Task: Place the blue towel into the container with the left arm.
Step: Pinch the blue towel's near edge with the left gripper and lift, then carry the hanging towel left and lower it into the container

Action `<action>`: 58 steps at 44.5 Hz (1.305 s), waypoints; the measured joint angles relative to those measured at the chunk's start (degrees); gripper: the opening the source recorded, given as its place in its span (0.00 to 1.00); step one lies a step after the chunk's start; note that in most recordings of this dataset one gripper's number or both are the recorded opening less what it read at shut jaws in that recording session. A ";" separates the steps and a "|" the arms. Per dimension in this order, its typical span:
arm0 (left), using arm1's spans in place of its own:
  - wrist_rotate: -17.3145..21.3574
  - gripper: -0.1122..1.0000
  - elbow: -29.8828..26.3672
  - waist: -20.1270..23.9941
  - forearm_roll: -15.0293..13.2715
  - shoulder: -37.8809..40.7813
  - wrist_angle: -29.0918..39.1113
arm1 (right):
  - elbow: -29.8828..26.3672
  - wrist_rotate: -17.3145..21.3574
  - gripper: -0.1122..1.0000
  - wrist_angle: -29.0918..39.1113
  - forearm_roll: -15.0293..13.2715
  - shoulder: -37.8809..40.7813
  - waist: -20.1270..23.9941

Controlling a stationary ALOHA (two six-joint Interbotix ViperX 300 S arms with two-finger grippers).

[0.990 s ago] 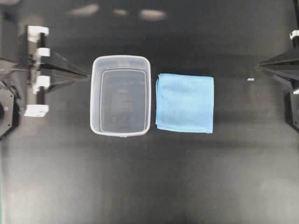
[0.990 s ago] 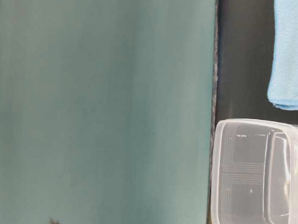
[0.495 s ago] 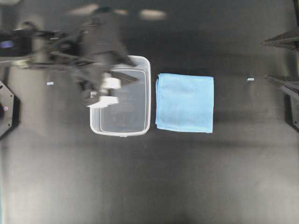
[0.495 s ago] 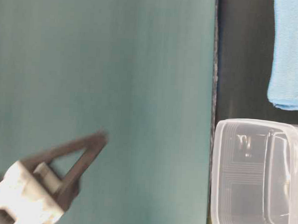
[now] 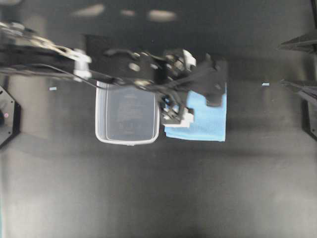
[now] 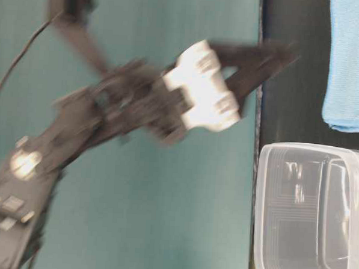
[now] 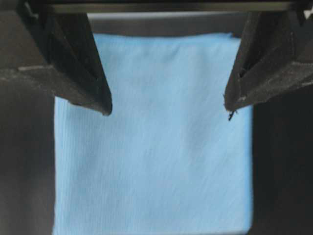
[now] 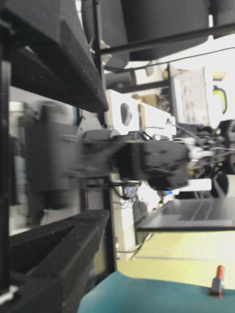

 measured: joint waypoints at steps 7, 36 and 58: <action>-0.09 0.90 -3.08 -0.53 0.00 5.80 0.09 | 0.00 0.00 0.80 -0.09 0.00 -0.09 0.00; 0.53 0.24 -3.08 -1.58 0.00 9.58 0.09 | 0.09 0.00 0.79 0.00 0.00 -0.09 0.09; 1.23 0.15 -3.87 -1.23 0.09 -11.43 8.35 | 0.26 -0.09 0.79 0.00 0.00 -0.09 0.00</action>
